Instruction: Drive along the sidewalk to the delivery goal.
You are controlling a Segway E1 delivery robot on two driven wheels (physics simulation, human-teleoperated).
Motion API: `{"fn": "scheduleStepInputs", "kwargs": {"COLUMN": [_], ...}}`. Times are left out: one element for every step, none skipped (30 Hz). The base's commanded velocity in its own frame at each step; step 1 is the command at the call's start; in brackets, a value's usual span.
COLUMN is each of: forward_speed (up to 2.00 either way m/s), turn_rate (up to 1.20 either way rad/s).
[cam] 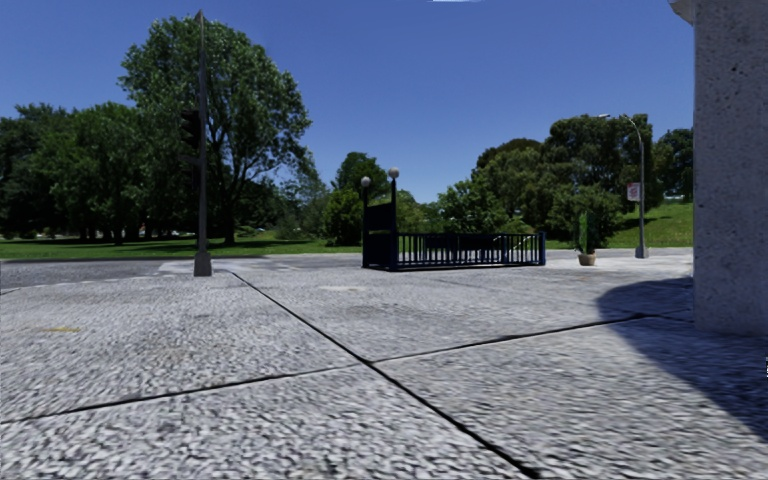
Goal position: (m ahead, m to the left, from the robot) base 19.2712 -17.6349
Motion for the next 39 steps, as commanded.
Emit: {"fn": "scheduleStepInputs", "kwargs": {"forward_speed": [2.00, 2.00, 2.00, 2.00, 2.00, 2.00, 2.00, 2.00, 2.00, 2.00, 2.00, 2.00, 2.00, 2.00, 2.00, 2.00, 2.00, 2.00, 2.00, 2.00, 2.00, 2.00, 2.00, 2.00, 2.00, 2.00, 2.00, 2.00, 2.00, 2.00, 2.00, 2.00, 2.00, 2.00, 2.00, 2.00, 2.00, 2.00, 2.00], "turn_rate": [-0.64, -0.64, -0.64, -0.64, -0.64, -0.64, -0.64, -0.64, -0.64, -0.64, -0.64, -0.64, -0.64, -0.64, -0.64, -0.64, -0.58, -0.51, -0.46, -0.46, -0.34, -0.12, 0.00, 0.00, 0.00, 0.00, 0.00, 0.00, 0.00, 0.00, 0.00, 0.00, 0.00, 0.00, 0.00, 0.00, 0.00, -0.03, -0.03]}}
